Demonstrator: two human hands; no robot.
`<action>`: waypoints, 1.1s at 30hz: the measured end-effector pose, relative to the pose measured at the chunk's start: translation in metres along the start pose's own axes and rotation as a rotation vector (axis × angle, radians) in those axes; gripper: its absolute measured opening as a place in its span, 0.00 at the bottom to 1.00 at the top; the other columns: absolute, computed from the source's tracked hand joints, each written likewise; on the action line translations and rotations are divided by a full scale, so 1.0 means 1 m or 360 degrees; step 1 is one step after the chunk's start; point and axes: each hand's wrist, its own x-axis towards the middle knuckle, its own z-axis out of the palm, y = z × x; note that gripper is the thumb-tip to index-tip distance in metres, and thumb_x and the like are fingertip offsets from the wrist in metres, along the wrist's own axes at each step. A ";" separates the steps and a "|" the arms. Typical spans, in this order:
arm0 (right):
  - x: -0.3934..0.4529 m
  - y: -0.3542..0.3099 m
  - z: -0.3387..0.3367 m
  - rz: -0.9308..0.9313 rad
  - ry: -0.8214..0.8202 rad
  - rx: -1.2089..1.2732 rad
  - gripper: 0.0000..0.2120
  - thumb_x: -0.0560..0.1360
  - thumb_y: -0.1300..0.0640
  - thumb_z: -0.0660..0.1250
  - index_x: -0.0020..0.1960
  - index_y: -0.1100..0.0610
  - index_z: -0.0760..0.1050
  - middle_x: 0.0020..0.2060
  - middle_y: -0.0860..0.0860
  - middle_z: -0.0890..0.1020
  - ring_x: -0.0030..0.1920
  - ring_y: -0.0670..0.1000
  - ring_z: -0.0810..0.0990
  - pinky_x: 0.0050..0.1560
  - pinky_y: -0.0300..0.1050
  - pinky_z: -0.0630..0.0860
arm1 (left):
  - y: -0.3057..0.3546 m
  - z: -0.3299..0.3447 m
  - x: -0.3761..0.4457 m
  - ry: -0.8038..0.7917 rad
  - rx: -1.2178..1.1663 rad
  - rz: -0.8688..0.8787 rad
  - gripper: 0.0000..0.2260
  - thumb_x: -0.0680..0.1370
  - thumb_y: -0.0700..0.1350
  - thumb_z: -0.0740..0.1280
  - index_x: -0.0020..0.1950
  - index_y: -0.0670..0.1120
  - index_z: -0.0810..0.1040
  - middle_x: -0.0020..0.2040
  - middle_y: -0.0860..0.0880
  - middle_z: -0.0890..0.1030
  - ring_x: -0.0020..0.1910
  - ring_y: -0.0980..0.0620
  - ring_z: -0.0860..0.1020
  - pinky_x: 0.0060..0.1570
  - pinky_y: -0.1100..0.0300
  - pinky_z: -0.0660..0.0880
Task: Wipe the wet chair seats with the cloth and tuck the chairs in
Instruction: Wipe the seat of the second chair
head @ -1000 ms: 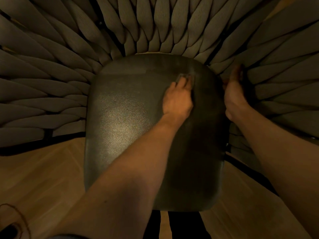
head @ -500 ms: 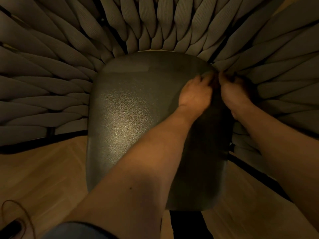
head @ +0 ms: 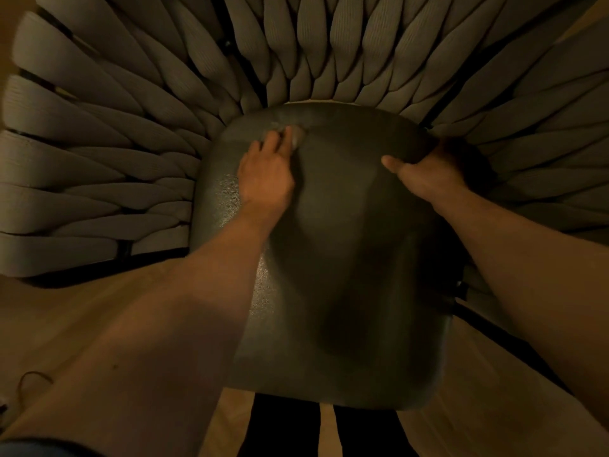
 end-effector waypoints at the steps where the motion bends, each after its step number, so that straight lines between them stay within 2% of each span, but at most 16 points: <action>1: 0.002 0.000 0.002 -0.0003 0.0005 -0.0025 0.51 0.74 0.34 0.71 0.83 0.58 0.50 0.81 0.57 0.59 0.80 0.60 0.59 0.79 0.55 0.60 | -0.010 -0.001 -0.001 0.0007 0.0002 -0.0048 0.32 0.74 0.37 0.61 0.78 0.48 0.59 0.66 0.44 0.70 0.55 0.40 0.72 0.53 0.48 0.71; 8: 0.001 -0.001 0.005 0.0024 0.0030 -0.0169 0.54 0.74 0.32 0.69 0.84 0.59 0.46 0.82 0.59 0.55 0.81 0.61 0.55 0.79 0.56 0.58 | -0.068 -0.001 -0.007 0.0072 0.0039 -0.0289 0.34 0.71 0.37 0.64 0.77 0.47 0.61 0.65 0.42 0.69 0.54 0.37 0.72 0.52 0.45 0.72; 12: 0.001 0.004 0.004 0.0030 0.0027 -0.0024 0.52 0.72 0.29 0.68 0.83 0.57 0.52 0.80 0.57 0.61 0.79 0.61 0.60 0.78 0.58 0.62 | -0.062 0.004 -0.002 0.0140 -0.0082 -0.0410 0.32 0.71 0.36 0.62 0.76 0.46 0.63 0.66 0.41 0.69 0.55 0.37 0.72 0.56 0.46 0.71; 16: 0.000 0.008 -0.002 0.0056 0.0077 0.0223 0.44 0.79 0.28 0.55 0.83 0.56 0.55 0.79 0.57 0.63 0.78 0.60 0.63 0.76 0.56 0.63 | -0.048 0.003 0.009 0.0144 -0.0234 -0.0467 0.32 0.72 0.35 0.61 0.77 0.45 0.62 0.66 0.41 0.69 0.57 0.37 0.71 0.59 0.46 0.70; 17: -0.001 0.007 -0.004 0.0062 0.0126 0.0298 0.42 0.79 0.27 0.51 0.82 0.56 0.58 0.78 0.57 0.66 0.76 0.60 0.66 0.76 0.57 0.64 | -0.045 0.002 0.013 0.0138 -0.0263 -0.0462 0.32 0.72 0.34 0.60 0.77 0.44 0.63 0.66 0.41 0.69 0.58 0.36 0.71 0.60 0.46 0.70; 20: -0.007 0.002 -0.010 0.0143 0.0237 0.0472 0.46 0.72 0.20 0.44 0.72 0.53 0.70 0.69 0.53 0.75 0.69 0.57 0.73 0.74 0.62 0.66 | -0.034 0.003 0.025 0.0172 -0.0321 -0.0368 0.31 0.72 0.34 0.59 0.76 0.44 0.64 0.66 0.40 0.70 0.59 0.36 0.72 0.61 0.47 0.70; 21: -0.007 0.003 -0.010 0.0173 0.0253 0.0521 0.47 0.72 0.20 0.44 0.75 0.52 0.68 0.71 0.53 0.74 0.70 0.57 0.72 0.74 0.62 0.65 | -0.029 0.003 0.030 0.0179 -0.0329 -0.0325 0.30 0.72 0.34 0.59 0.75 0.44 0.65 0.65 0.40 0.70 0.59 0.36 0.72 0.61 0.47 0.70; 24: -0.008 0.004 -0.009 0.0199 0.0262 0.0574 0.42 0.78 0.25 0.46 0.83 0.52 0.56 0.80 0.55 0.64 0.78 0.59 0.63 0.78 0.60 0.59 | -0.009 0.004 0.042 0.0190 -0.0404 -0.0226 0.26 0.73 0.34 0.58 0.73 0.43 0.69 0.63 0.40 0.71 0.59 0.37 0.72 0.59 0.50 0.69; 27: -0.014 0.004 -0.012 0.0201 0.0253 0.0608 0.41 0.80 0.27 0.46 0.83 0.53 0.55 0.80 0.55 0.63 0.78 0.58 0.63 0.78 0.56 0.60 | 0.018 0.007 0.054 0.0167 -0.0419 -0.0089 0.24 0.75 0.35 0.59 0.72 0.42 0.69 0.63 0.40 0.72 0.60 0.38 0.72 0.59 0.50 0.70; 30: -0.018 0.004 -0.019 0.0240 0.0238 0.0746 0.40 0.81 0.28 0.46 0.82 0.55 0.59 0.77 0.56 0.67 0.75 0.58 0.68 0.72 0.53 0.63 | 0.057 0.011 0.063 0.0086 -0.0462 0.0078 0.26 0.76 0.37 0.59 0.75 0.44 0.65 0.67 0.41 0.70 0.63 0.38 0.71 0.63 0.49 0.70; 33: -0.013 0.012 -0.020 0.0393 0.0270 0.1067 0.43 0.79 0.27 0.50 0.83 0.53 0.52 0.80 0.53 0.62 0.79 0.56 0.62 0.77 0.54 0.57 | 0.100 0.014 0.063 0.0039 -0.0508 0.0258 0.27 0.75 0.37 0.61 0.75 0.44 0.65 0.66 0.42 0.71 0.61 0.39 0.73 0.60 0.49 0.72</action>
